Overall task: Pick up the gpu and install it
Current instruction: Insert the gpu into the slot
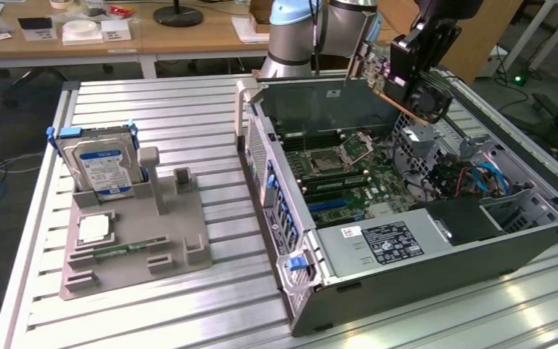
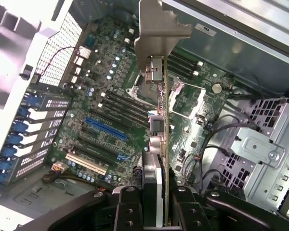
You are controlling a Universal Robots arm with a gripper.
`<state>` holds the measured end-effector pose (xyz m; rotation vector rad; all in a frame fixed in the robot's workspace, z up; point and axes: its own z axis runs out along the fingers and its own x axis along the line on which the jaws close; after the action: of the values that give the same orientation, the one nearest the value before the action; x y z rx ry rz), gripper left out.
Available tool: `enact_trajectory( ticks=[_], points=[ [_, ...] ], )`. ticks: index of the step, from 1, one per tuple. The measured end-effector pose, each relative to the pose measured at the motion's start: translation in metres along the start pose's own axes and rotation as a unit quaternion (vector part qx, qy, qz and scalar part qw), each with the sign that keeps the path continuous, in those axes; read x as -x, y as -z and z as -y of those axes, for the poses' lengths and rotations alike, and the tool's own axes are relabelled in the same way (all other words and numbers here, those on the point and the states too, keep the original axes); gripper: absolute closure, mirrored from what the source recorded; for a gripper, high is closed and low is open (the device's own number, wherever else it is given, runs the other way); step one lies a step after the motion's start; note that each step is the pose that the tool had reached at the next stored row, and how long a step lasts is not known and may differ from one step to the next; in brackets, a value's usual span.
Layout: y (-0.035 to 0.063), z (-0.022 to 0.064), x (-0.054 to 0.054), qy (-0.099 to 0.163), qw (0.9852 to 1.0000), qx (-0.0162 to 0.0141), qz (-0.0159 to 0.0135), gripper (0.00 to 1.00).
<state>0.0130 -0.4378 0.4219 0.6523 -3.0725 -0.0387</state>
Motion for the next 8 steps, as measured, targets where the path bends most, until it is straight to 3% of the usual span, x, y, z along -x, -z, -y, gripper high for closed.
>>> enact_trajectory(
  ticks=[8],
  points=[
    [0.0000,0.0018,-0.0008,0.029,0.9996,0.0001,-0.0007,0.72]
  ],
)
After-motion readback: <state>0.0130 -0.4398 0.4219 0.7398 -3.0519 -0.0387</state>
